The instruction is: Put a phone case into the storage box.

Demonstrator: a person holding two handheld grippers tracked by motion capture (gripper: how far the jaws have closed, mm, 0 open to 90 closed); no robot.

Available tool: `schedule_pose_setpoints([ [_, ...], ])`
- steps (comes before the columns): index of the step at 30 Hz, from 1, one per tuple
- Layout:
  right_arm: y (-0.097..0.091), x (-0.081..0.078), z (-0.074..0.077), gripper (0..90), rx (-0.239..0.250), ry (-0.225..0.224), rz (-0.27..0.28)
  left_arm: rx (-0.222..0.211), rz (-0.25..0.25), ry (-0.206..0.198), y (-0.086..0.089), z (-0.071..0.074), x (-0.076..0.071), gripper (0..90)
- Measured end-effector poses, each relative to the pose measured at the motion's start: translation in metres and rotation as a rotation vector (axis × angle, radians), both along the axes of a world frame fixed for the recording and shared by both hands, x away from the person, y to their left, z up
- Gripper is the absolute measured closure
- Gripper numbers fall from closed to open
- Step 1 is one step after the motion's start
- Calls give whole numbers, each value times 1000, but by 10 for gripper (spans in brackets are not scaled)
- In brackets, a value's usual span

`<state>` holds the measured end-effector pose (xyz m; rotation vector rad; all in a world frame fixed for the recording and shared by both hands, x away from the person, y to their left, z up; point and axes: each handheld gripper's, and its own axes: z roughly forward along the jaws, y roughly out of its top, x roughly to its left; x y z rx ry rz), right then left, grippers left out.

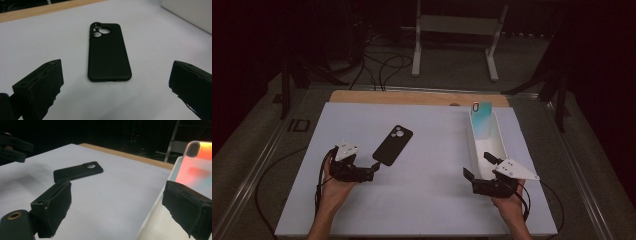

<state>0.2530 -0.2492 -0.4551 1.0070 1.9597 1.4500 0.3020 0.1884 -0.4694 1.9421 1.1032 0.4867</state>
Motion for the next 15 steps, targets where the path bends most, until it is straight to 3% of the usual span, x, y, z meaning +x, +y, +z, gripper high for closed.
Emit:
schedule_pose_setpoints([
  [3,0,-1,0,91,5,5,-2,7,-4,9,-5,0,10,2],
  [10,0,-1,0,93,2,4,-5,68,-24,77,-19,-6,40,7],
  [15,0,-1,-2,93,-1,6,-6,89,-24,123,-27,-14,56,8],
])
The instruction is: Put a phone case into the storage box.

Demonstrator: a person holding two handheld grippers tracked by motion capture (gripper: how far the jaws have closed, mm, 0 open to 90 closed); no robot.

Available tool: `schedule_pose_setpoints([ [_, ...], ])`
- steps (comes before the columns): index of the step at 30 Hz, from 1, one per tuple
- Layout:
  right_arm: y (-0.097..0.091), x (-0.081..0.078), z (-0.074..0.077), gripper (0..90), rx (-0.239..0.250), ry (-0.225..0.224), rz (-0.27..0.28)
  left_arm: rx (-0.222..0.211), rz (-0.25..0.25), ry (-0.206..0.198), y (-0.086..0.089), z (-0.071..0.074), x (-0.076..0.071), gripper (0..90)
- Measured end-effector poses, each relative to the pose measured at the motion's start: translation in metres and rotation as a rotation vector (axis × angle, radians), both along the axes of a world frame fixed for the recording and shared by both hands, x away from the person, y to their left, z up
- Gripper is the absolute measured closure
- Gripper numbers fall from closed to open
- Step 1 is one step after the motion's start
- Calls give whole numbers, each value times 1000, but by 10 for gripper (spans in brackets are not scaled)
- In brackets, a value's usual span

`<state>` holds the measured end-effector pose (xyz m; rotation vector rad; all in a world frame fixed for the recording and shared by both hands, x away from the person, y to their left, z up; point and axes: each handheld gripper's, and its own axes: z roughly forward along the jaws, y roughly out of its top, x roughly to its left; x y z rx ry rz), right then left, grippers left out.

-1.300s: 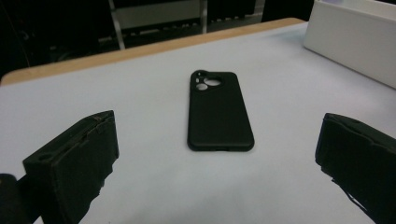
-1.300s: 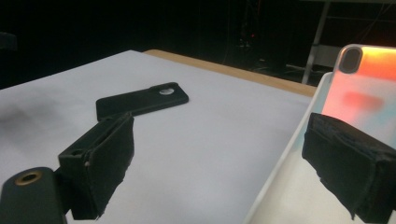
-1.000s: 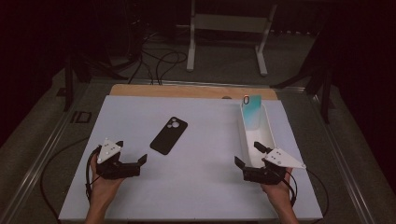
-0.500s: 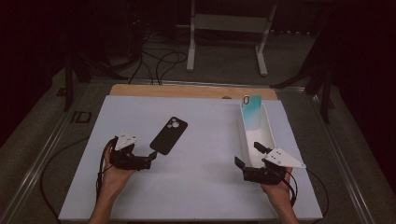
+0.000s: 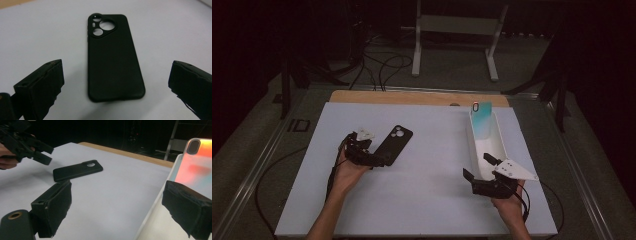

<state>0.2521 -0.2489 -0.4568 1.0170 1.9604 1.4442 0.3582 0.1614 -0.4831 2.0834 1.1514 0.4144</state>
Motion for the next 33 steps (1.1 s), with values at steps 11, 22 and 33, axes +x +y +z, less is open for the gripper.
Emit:
schedule_pose_setpoints([
  [11,0,1,-2,92,-8,2,-4,42,-10,92,-16,-16,22,55],
  [22,-1,1,-3,93,-8,-2,-7,73,-11,153,-23,-31,34,71],
  [33,-1,1,-4,93,-4,1,-10,125,-11,170,-32,-37,39,81],
])
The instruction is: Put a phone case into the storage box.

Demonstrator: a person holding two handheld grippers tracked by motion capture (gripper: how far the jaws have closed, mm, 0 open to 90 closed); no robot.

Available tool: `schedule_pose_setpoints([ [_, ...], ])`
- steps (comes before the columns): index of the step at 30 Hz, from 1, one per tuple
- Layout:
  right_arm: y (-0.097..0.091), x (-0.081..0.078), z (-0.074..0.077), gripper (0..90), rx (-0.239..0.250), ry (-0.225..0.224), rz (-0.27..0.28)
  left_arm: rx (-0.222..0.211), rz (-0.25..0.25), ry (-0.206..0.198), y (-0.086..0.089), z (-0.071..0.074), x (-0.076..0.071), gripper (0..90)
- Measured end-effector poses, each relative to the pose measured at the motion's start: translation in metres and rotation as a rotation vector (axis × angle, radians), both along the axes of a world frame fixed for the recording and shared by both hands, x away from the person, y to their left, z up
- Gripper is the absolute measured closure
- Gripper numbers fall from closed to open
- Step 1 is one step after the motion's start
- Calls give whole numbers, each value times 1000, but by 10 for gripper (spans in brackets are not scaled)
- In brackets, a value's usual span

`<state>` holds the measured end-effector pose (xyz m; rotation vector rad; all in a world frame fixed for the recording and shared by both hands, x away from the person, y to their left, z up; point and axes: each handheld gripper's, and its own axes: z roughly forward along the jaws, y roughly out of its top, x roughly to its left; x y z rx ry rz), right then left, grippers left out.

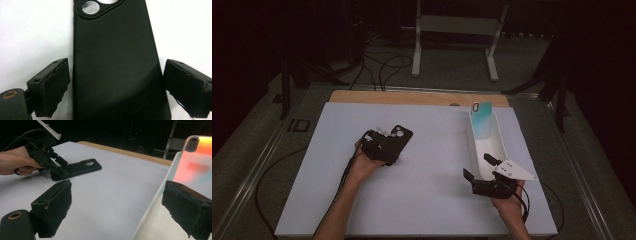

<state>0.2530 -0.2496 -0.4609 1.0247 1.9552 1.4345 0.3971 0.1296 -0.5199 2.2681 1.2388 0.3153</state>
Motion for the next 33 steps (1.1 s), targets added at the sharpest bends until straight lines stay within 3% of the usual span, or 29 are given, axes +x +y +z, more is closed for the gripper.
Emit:
schedule_pose_setpoints([
  [3,1,0,0,92,-2,2,4,34,-7,-4,-4,-1,-1,75],
  [11,2,0,-1,93,-3,3,7,64,-15,24,-7,2,1,110],
  [20,4,2,-1,93,-6,6,12,65,-19,8,-9,4,-1,153],
  [28,2,4,2,92,-2,15,0,53,11,-54,-8,10,-4,175],
  [33,1,7,2,92,6,55,-1,42,1,-108,-8,22,-12,175],
])
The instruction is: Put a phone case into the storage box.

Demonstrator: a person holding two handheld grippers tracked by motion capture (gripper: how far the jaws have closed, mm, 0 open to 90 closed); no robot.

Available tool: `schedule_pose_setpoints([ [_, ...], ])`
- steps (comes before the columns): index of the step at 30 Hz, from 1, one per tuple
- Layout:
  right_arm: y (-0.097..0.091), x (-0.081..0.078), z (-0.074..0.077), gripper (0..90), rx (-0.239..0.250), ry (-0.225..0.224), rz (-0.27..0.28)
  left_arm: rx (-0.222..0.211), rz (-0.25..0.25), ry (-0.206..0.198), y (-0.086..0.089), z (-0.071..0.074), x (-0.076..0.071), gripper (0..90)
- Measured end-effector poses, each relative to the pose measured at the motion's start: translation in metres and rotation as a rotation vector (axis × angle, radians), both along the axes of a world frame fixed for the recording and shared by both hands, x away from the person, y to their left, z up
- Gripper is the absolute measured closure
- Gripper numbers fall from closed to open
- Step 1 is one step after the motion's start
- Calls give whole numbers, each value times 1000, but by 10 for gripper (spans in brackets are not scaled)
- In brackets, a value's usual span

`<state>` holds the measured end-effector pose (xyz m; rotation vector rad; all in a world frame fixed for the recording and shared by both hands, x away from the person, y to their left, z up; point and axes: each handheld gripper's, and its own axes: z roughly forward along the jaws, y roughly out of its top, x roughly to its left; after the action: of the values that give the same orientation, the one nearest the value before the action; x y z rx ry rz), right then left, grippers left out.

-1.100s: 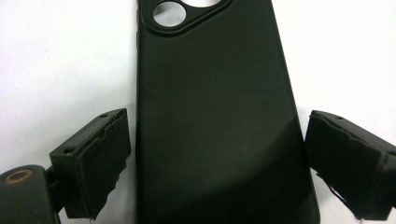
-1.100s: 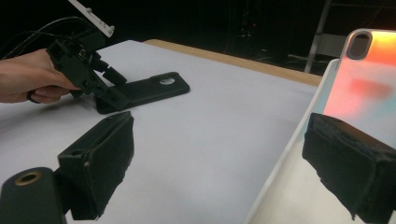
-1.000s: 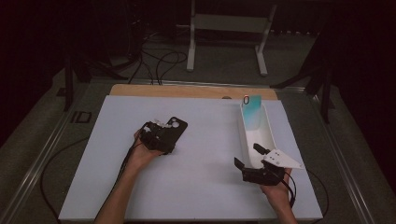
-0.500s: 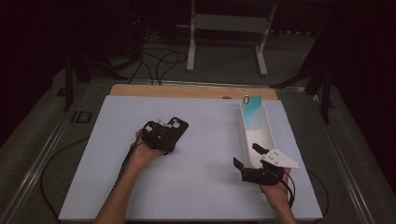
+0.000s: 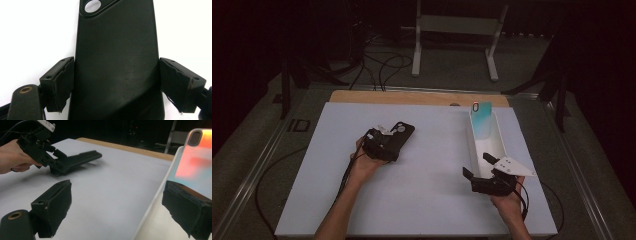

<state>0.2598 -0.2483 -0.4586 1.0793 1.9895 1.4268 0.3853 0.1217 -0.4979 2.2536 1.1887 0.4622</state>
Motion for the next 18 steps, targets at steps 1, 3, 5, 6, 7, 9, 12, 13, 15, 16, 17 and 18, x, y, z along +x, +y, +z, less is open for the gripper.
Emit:
schedule_pose_setpoints([
  [1,0,1,1,92,10,10,4,-3,-1,-11,0,3,-2,175],
  [3,0,3,3,92,16,21,9,-10,-5,-36,-1,9,-6,175],
  [5,1,5,6,92,12,23,10,-17,-15,-55,0,15,-11,174],
  [6,1,6,8,92,16,25,11,-20,-17,-70,0,19,-13,174],
  [7,2,8,10,92,17,31,15,-25,-20,-82,0,22,-16,174],
  [9,4,12,14,92,24,47,28,-37,-23,-111,1,29,-21,173],
  [12,8,19,20,91,12,72,48,-52,-37,-142,1,37,-29,173],
  [13,9,21,22,91,4,73,51,-59,-44,-149,1,39,-31,172],
  [15,12,25,27,91,1,80,61,-62,-53,-169,0,44,-37,172],
  [16,14,27,29,91,0,83,66,-71,-63,-174,0,46,-39,171],
  [17,15,29,31,91,-3,81,63,-74,-69,-185,-1,48,-42,171],
  [18,17,30,34,92,-3,80,60,-79,-77,-190,-2,50,-45,170],
])
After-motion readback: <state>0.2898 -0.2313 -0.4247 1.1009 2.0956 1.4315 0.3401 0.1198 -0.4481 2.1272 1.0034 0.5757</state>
